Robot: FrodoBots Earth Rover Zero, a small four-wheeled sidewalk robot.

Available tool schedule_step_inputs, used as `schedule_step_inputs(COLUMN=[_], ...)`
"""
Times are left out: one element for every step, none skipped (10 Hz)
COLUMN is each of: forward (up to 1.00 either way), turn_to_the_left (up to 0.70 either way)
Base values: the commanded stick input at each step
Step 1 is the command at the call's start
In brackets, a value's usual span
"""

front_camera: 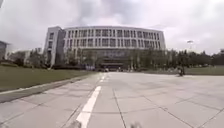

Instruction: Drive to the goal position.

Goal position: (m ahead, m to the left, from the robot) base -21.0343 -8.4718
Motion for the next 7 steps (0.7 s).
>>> schedule_step_inputs(forward=[0.70, 0.70, 0.70, 0.70, 0.70, 0.70, 0.70], turn_to_the_left=[-0.30, -0.31, -0.30, -0.31, -0.31, -0.30, -0.30])
